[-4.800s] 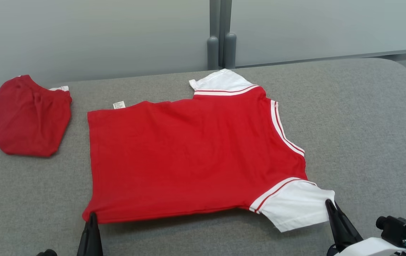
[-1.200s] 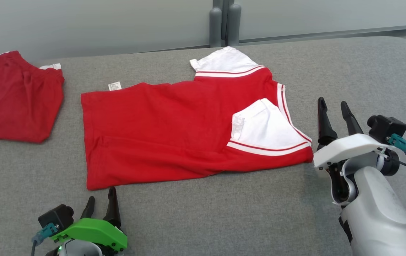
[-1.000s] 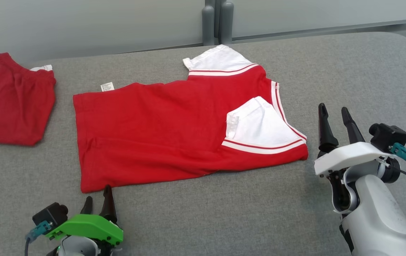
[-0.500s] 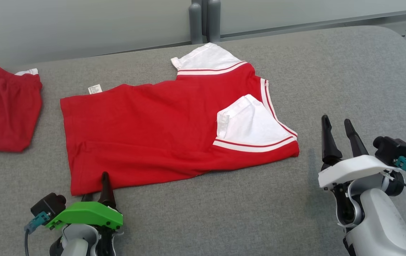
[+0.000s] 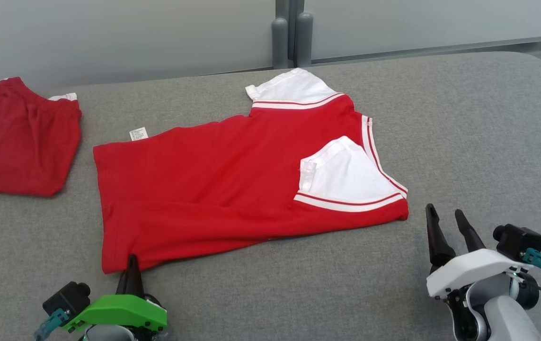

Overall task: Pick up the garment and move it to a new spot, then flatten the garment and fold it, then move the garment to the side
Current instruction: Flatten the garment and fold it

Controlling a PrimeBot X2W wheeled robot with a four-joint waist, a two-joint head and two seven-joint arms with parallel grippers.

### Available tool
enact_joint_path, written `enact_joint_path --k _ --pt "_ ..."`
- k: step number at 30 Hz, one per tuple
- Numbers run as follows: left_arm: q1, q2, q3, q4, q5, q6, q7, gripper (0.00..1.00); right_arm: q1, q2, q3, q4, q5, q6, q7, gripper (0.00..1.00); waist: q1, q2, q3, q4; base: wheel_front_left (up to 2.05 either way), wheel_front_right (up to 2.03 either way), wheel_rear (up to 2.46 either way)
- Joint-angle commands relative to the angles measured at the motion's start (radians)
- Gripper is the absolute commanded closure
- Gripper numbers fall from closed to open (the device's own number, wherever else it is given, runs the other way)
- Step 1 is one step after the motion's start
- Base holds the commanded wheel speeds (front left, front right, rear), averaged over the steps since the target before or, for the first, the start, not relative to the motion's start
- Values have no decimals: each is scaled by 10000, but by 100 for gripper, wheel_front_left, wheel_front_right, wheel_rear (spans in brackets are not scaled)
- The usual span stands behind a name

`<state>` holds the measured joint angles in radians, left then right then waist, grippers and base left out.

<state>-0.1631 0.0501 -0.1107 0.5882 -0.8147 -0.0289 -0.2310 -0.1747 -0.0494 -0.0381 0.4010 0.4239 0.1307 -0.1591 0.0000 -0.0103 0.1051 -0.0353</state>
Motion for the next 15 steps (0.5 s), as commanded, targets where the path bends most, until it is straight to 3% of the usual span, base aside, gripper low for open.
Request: enact_joint_path --k 1,7,15 --pt "292 100 21 -209 8 96 -21 100 198 -23 83 -29 147 1 98 0 0 103 -57 96 0 0 0" --pt "821 122 16 -814 -28 428 166 100 124 -24 403 551 381 1 491 0 0 103 -94 266 0 0 0" --pt "685 99 -223 -1028 64 631 333 100 -1024 -26 712 2296 516 1 816 0 0 103 -21 515 0 0 0"
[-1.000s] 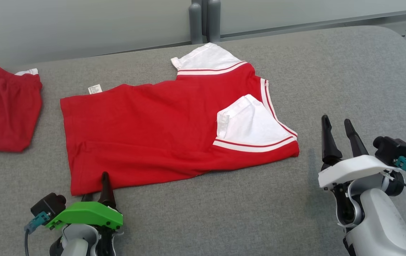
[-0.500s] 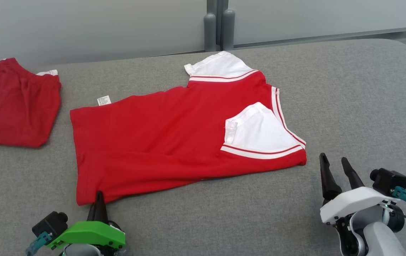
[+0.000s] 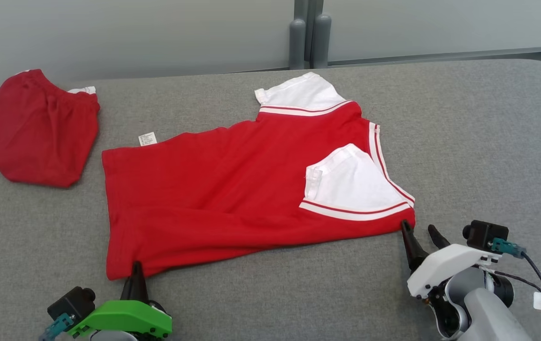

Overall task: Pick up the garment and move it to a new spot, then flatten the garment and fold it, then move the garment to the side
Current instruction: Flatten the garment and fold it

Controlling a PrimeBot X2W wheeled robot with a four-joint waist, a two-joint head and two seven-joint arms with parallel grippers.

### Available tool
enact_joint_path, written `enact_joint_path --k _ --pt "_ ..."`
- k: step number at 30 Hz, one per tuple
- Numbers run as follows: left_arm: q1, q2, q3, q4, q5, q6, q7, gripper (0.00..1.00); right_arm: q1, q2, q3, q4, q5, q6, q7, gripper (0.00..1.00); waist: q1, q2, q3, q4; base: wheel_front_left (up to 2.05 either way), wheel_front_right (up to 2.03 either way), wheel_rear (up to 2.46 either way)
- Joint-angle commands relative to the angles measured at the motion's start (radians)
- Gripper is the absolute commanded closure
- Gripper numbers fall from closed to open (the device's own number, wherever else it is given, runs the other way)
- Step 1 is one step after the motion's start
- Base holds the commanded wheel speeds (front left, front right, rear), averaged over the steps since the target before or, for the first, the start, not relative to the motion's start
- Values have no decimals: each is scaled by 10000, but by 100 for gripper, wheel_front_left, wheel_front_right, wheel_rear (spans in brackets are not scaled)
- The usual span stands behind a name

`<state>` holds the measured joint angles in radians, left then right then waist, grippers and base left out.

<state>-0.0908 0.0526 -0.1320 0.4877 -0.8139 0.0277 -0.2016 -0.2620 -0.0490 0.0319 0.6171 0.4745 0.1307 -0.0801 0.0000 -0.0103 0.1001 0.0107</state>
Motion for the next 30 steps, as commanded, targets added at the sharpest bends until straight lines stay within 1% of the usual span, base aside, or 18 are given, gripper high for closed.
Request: enact_joint_path --k 1,8,9,10,11,12,17,21,25,28,30 --pt "-37 74 -10 -23 56 66 40 100 -152 -30 12 135 10 1 26 0 0 103 29 56 0 0 0" --pt "-291 56 -188 9 81 82 12 100 -1279 -26 248 1852 74 1 181 0 0 103 97 212 0 0 0" --pt "-307 55 -204 21 85 83 1 100 -1405 -26 295 2034 117 1 130 38 0 103 98 222 0 0 0" --pt "-328 54 -211 41 85 83 -10 100 -1522 -26 341 2220 170 1 100 64 0 103 96 228 0 0 0" --pt "-350 55 -217 58 80 76 -22 100 -1629 -25 385 2377 183 1 24 80 0 103 92 229 0 0 0" --pt "-367 54 -227 73 79 68 -36 100 -1737 -26 412 2507 193 1 -50 100 0 103 87 229 0 0 0" --pt "-377 79 -293 96 123 -27 -82 100 -2033 -37 461 2868 275 1 -566 100 0 103 34 190 0 0 0" --pt "-314 90 -394 -8 169 -91 -91 100 -1851 -40 212 2695 581 1 -826 100 0 103 -6 112 0 0 0" --pt "-117 79 -527 -197 170 -102 -29 100 -1406 -183 51 2267 653 -1 -878 100 0 103 -88 -4 0 0 0" --pt "84 71 -612 -403 114 -67 23 100 -836 -196 11 1706 810 -1 -691 100 0 103 -147 -80 0 0 0" --pt "262 64 -668 -568 102 -22 27 100 -382 -314 -28 1266 867 -1 -558 100 0 103 -184 -120 0 0 0"
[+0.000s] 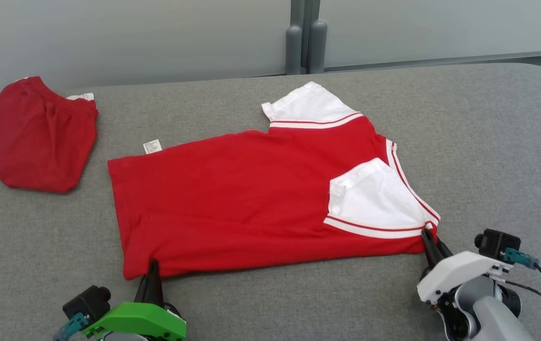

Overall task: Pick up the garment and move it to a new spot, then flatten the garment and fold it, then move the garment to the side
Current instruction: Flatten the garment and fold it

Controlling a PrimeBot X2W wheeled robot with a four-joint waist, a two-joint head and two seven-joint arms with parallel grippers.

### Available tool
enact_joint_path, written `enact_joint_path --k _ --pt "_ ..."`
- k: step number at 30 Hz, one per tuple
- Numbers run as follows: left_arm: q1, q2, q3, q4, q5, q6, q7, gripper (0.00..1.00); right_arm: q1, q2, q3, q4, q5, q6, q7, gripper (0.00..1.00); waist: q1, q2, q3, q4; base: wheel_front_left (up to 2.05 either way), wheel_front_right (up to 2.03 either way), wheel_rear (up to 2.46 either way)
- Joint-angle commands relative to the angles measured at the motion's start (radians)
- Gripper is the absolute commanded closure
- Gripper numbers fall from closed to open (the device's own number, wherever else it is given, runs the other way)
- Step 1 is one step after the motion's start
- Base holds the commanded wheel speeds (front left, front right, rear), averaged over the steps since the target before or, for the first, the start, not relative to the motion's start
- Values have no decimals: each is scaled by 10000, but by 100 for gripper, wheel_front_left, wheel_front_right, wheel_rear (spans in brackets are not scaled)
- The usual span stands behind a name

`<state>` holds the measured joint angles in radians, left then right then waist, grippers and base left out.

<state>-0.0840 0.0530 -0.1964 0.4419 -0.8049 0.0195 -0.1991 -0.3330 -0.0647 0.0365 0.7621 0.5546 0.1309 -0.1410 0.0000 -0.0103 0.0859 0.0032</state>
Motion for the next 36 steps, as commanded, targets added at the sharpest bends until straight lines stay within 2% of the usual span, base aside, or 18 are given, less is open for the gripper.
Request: enact_joint_path --k 1,7,13,23,24,25,26,27,28,29,36 --pt "307 59 -55 -190 5 68 13 100 571 -195 -119 -417 75 -4 110 100 0 103 -59 -65 0 0 0" --pt "1062 160 -142 -678 -31 188 197 100 1987 -131 -516 -1831 -86 -7 511 100 0 103 -219 -169 0 0 0" --pt "1898 254 -113 -946 -168 486 386 100 3335 61 -1021 -3217 -226 -9 1115 100 0 103 -493 -145 0 0 0" --pt "1910 195 -140 -226 -298 563 334 100 3959 114 -912 -3596 0 -9 1519 100 0 103 -702 -82 0 0 0" --pt "1855 197 -130 -169 -267 576 264 78 3944 115 -875 -3584 20 -9 1528 100 0 103 -709 -87 0 0 0" --pt "1806 194 -113 -108 -249 567 199 56 3935 115 -845 -3570 55 -9 1537 79 0 103 -708 -92 0 0 0" --pt "1773 192 -104 -38 -247 537 157 9 3940 116 -827 -3561 72 -9 1519 59 0 103 -708 -95 0 0 0" --pt "1762 196 -97 13 -258 499 115 0 3965 115 -848 -3560 33 -7 1501 44 0 103 -705 -98 0 0 0" --pt "1772 219 -77 52 -269 473 99 0 4000 116 -886 -3556 -32 -7 1482 18 0 103 -705 -101 0 0 0" --pt "1784 250 -60 78 -277 461 53 0 4033 121 -903 -3574 -62 -4 1484 0 0 103 -704 -107 0 0 0" --pt "1906 569 134 -85 -131 590 -153 0 4278 126 -1328 -3938 -330 -1 1603 0 0 103 -682 -163 0 0 0"
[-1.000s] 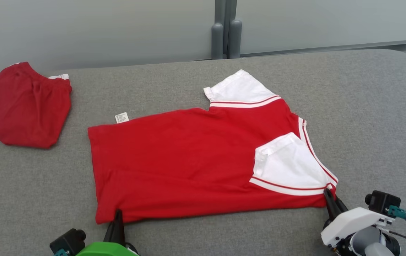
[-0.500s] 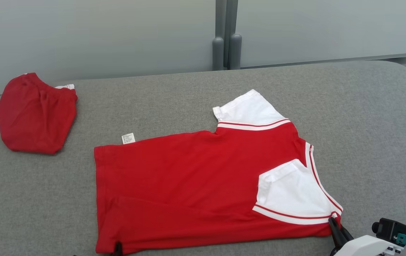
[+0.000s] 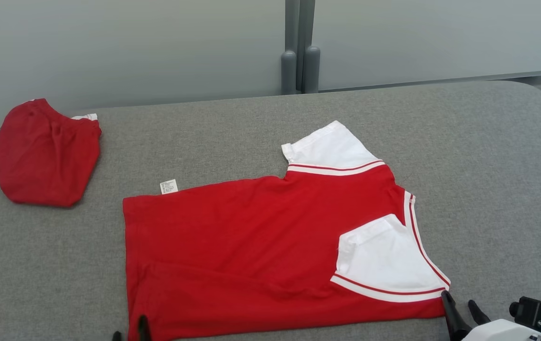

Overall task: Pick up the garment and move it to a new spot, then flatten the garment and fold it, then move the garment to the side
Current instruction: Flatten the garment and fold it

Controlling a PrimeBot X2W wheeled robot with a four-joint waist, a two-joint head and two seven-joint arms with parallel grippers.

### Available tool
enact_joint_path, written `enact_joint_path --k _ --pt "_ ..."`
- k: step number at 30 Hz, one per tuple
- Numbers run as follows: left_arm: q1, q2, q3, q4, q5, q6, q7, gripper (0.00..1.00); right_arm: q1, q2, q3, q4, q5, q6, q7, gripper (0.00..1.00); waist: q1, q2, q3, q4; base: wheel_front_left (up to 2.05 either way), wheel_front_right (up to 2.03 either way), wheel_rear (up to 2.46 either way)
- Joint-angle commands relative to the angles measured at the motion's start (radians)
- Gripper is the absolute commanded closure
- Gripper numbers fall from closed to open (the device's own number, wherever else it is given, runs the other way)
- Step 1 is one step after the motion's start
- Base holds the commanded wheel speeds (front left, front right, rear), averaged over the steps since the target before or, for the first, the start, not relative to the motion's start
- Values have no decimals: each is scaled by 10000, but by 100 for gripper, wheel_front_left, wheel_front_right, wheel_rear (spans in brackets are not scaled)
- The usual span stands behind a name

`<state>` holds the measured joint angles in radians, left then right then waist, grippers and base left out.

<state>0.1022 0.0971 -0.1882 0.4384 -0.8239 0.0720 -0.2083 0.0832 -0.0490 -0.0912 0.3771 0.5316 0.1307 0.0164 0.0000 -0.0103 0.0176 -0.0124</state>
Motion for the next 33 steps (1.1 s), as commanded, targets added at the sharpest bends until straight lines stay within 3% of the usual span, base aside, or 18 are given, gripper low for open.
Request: enact_joint_path --k 1,9,19,33 --pt "33 190 71 -119 118 106 -83 0 163 -36 -162 -164 -161 1 33 0 0 103 1 -14 0 0 0" --pt "-762 1145 -115 -804 962 273 75 0 28 -29 -762 -1270 -856 1 271 0 0 103 28 -45 0 0 0" --pt "-3003 2205 -786 -410 1783 -14 1471 0 -345 -111 -144 -2954 -1535 2 625 0 0 103 412 -212 0 0 0" --pt "-5590 2527 -1503 1756 2353 -330 2700 0 -986 -807 846 -3608 -1120 2 731 0 0 103 1419 -620 0 0 0"
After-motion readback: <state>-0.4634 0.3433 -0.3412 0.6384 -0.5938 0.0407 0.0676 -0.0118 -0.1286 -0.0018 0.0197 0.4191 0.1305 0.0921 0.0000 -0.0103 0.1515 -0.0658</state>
